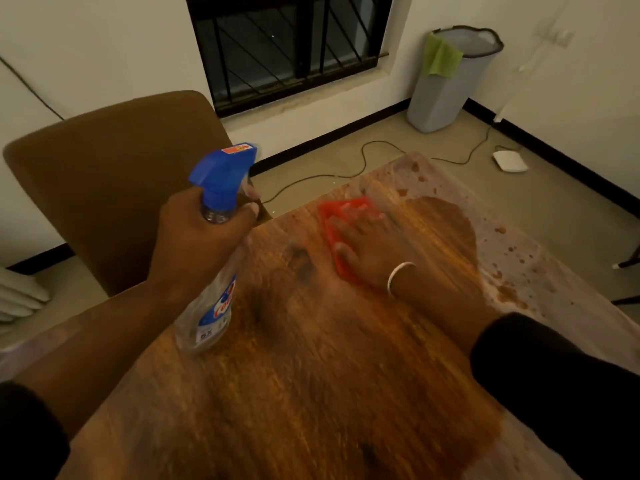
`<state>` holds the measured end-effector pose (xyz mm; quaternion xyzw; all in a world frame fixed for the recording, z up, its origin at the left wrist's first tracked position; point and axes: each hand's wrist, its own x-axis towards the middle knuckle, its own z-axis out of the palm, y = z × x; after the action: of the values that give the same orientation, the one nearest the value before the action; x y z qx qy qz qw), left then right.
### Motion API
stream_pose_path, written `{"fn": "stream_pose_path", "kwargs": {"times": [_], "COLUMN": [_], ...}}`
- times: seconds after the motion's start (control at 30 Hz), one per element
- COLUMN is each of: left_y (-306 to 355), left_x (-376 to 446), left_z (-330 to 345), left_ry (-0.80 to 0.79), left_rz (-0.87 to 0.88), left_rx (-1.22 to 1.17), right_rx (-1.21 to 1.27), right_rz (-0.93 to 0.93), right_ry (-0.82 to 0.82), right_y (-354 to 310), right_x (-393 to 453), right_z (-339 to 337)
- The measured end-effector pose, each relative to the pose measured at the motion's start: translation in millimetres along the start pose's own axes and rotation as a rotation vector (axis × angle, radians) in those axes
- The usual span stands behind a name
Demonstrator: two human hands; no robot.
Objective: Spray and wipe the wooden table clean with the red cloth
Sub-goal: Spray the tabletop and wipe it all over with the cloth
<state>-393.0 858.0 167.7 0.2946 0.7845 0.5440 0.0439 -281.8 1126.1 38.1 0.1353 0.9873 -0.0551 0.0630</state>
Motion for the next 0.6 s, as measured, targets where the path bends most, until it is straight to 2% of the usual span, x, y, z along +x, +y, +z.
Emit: {"fn": "stream_pose_path", "kwargs": {"times": [0.07, 0.13, 0.17, 0.3, 0.37, 0.43, 0.5, 0.6], "left_y": [-0.5, 0.9, 2.3, 13.1, 19.9, 25.8, 28.6, 28.9], "left_x": [-1.8, -1.5, 0.2, 13.8, 21.4, 25.0, 26.1, 24.2], "left_z": [-1.8, 2.1, 6.0, 31.8, 49.5, 64.7, 75.1, 84.0], "left_ry": [-0.002, -0.017, -0.027, -0.069, -0.061, -0.053, -0.071, -0.122], "left_rz": [-0.02, -0.037, -0.037, -0.035, -0.017, -0.001, 0.028, 0.085], "left_rx": [-0.019, -0.031, -0.028, -0.026, -0.04, -0.043, -0.013, 0.008], "right_rx": [0.038, 0.04, 0.01, -0.067, -0.084, -0.094, -0.132, 0.023], "right_rz": [0.21, 0.231, 0.151, -0.41, -0.463, -0.297, -0.04, 0.341], "right_ry": [0.012, 0.032, 0.034, -0.006, -0.024, -0.038, -0.007, 0.016], "right_y": [11.2, -8.2, -26.1, -84.9, -68.6, -29.1, 22.3, 96.5], "right_x": [28.3, 41.7, 41.5, 1.8, 4.4, 26.7, 55.2, 76.8], "right_z": [-14.6, -12.2, -6.9, 17.4, 10.5, -1.4, -15.5, -31.0]}}
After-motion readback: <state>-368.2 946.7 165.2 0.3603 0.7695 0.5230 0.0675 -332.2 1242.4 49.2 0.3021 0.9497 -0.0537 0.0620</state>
